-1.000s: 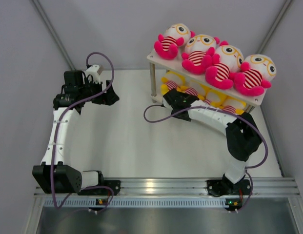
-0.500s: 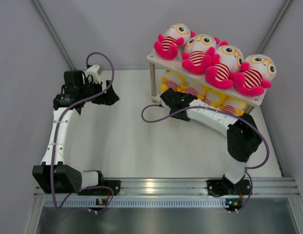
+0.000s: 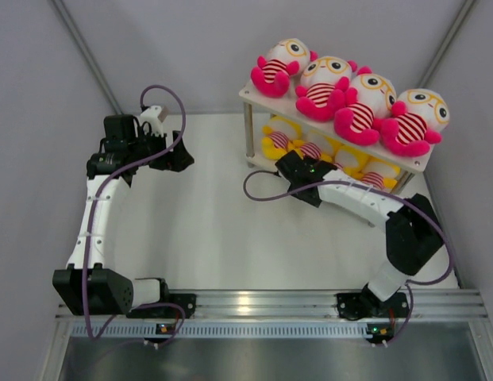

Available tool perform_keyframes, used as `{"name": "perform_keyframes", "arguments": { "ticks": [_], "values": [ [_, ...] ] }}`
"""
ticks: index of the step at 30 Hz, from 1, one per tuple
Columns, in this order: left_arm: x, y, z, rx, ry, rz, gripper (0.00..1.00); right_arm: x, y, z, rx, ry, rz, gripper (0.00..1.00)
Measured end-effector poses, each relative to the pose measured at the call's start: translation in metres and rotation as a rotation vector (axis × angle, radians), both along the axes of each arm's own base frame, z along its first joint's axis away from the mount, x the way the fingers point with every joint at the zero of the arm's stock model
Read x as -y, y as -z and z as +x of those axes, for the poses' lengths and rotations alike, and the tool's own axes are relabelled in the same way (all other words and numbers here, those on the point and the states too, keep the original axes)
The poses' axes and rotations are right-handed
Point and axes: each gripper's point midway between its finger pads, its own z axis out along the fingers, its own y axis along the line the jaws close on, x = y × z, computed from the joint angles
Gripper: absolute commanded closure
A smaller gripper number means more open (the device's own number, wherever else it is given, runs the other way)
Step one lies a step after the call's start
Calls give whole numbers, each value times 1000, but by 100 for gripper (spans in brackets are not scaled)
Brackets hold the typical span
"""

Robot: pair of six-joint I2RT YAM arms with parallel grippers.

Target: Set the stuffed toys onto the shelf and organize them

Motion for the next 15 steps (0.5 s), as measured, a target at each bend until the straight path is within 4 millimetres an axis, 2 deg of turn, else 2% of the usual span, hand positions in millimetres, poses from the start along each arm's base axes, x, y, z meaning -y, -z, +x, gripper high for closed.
{"name": "perform_keyframes", "arguments": {
  "ticks": [3,9,12,15],
  "values": [
    [0,0,0,0,0,0,8,1,-6,-5,79,14,115,23],
    [1,-1,-1,0,6,-5,8,-6,-42,2,324,42,381,25],
    [1,-1,-1,2,8,-6,8,-3,-41,10,382,82,453,26],
    [2,-3,-2,7,10,-8,9,3,-23,11,395,140,499,30]
  ]
}}
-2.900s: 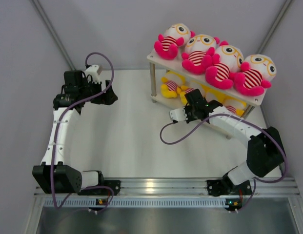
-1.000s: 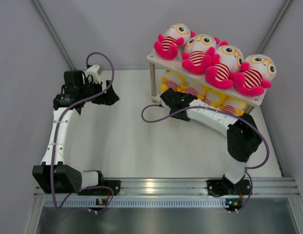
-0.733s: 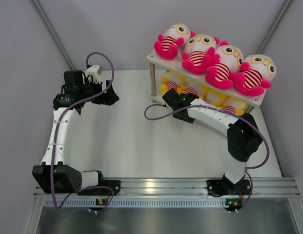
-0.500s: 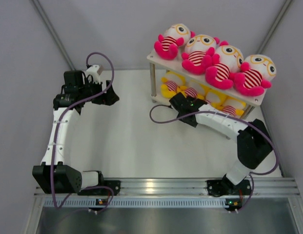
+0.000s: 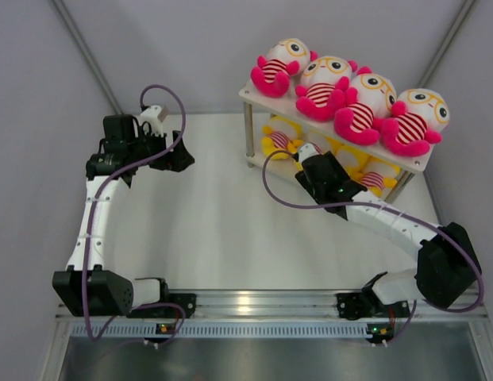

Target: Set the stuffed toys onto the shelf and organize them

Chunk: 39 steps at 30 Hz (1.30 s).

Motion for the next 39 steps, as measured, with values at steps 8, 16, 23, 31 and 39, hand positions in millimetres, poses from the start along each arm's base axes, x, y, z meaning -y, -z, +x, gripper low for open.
{"name": "perform_keyframes", "arguments": {
  "ticks": [8,16,23,31,39],
  "values": [
    [1,-1,-1,3,6,-5,9,1,11,1,69,117,154,41],
    [1,-1,-1,2,6,-6,9,10,8,4,143,244,216,51],
    [2,-1,-1,2,7,-6,9,14,13,4,162,310,236,84],
    [2,-1,-2,1,9,-8,9,7,17,0,205,205,342,100],
    [2,-1,-2,1,10,-8,9,7,-6,-10,252,-24,535,100]
  ]
}}
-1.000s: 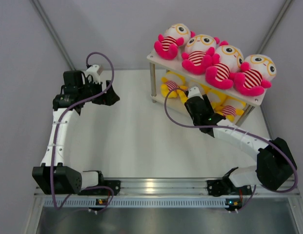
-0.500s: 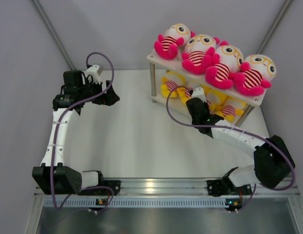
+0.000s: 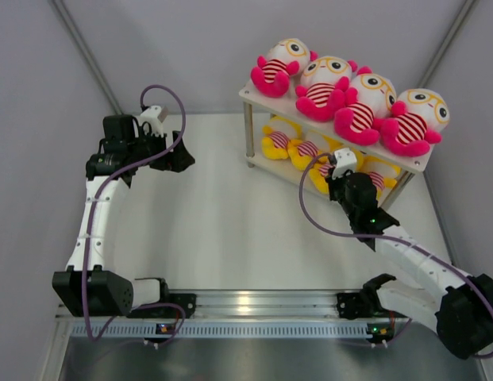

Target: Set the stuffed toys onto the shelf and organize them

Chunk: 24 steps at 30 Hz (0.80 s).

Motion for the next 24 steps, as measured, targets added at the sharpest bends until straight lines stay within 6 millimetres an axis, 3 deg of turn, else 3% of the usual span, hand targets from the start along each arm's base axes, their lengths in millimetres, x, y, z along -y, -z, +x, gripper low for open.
{"name": "perform_keyframes", "arguments": {
  "ticks": [6,12,16,19,24],
  "values": [
    [1,0,0,0,5,-4,9,-9,-23,-1,65,-155,75,100],
    [1,0,0,0,6,-4,9,-16,-20,-2,50,-230,105,100],
    [2,-1,-1,0,9,-6,9,-15,-8,1,6,-218,119,100],
    [2,-1,-1,0,11,-8,9,-5,4,4,-32,-163,124,94],
    [3,-1,-1,0,14,-10,9,10,15,8,-66,-79,112,74]
  ]
}}
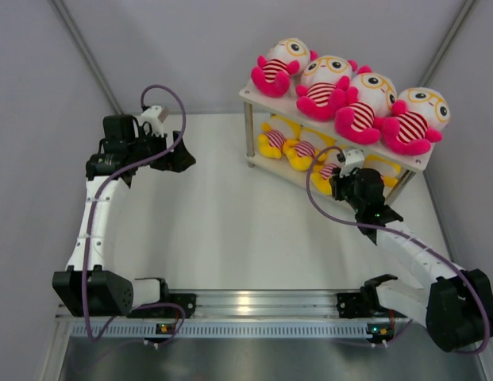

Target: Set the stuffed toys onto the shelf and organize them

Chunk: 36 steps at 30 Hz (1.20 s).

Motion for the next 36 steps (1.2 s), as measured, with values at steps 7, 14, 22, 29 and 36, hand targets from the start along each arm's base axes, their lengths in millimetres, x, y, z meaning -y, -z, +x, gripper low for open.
{"name": "perform_keyframes", "arguments": {
  "ticks": [7,14,22,29,36],
  "values": [
    [1,0,0,0,3,-3,9,18,1,2,-25,100,-33,53],
    [1,0,-1,0,6,-6,9,27,-7,3,-27,165,-79,30],
    [0,0,-1,4,5,2,9,15,-17,-8,2,163,-114,1],
    [-4,7,-10,11,1,36,8,-6,-25,-23,23,55,-144,1],
    [-15,36,-33,-17,-9,116,8,-95,-41,-74,115,-387,-154,1]
  ]
}}
